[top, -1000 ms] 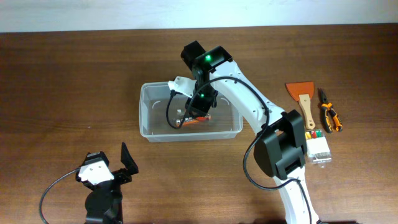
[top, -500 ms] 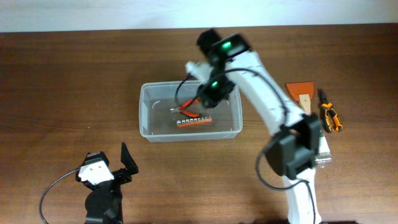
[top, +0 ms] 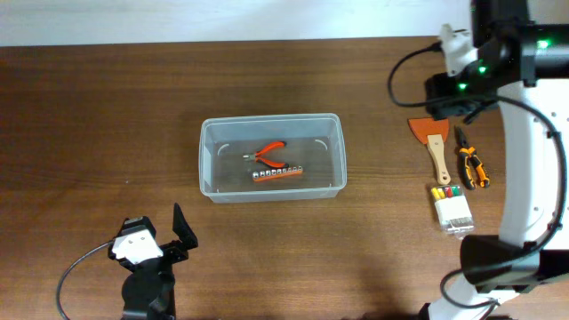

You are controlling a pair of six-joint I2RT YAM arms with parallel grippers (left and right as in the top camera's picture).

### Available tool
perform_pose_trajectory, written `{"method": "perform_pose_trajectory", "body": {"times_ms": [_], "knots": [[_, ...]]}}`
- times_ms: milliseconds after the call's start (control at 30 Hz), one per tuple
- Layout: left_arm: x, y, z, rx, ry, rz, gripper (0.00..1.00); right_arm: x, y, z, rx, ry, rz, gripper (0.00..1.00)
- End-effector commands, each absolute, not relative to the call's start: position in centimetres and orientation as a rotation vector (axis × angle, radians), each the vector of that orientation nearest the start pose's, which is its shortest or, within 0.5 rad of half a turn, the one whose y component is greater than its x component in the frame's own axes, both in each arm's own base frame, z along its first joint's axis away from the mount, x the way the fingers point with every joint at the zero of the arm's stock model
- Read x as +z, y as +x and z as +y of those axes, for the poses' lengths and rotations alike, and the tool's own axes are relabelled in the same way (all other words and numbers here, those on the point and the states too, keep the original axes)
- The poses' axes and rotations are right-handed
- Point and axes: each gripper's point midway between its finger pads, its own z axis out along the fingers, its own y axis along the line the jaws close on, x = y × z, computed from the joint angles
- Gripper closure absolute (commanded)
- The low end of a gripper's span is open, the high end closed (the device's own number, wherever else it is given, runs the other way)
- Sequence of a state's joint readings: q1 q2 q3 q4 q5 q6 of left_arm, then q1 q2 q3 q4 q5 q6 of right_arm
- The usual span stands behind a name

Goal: Pack container
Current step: 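Release the cutters and move the right gripper to the scraper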

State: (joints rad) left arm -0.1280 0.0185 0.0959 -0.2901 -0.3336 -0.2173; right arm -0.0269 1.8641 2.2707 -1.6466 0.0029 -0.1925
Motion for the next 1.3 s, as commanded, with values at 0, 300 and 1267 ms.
{"method": "perform_pose_trajectory", "body": {"times_ms": [0, 300, 1267], "knots": [[14.7, 23.2, 2.7, 0.054, -0.309, 1.743, 0.01, 26.2, 38.1, -4.5, -0.087, -0.148, 2.869, 0.37], [14.7, 23.2, 2.7, 0.054, -0.309, 1.743, 0.01, 20.0, 38.4, -9.4, -0.089, -0.075, 2.962, 0.36], [14.7, 23.2, 2.7, 0.055, -0.309, 1.743, 0.01, 1.3, 38.4, -10.2, -0.175, -0.188, 2.922, 0.34]]}}
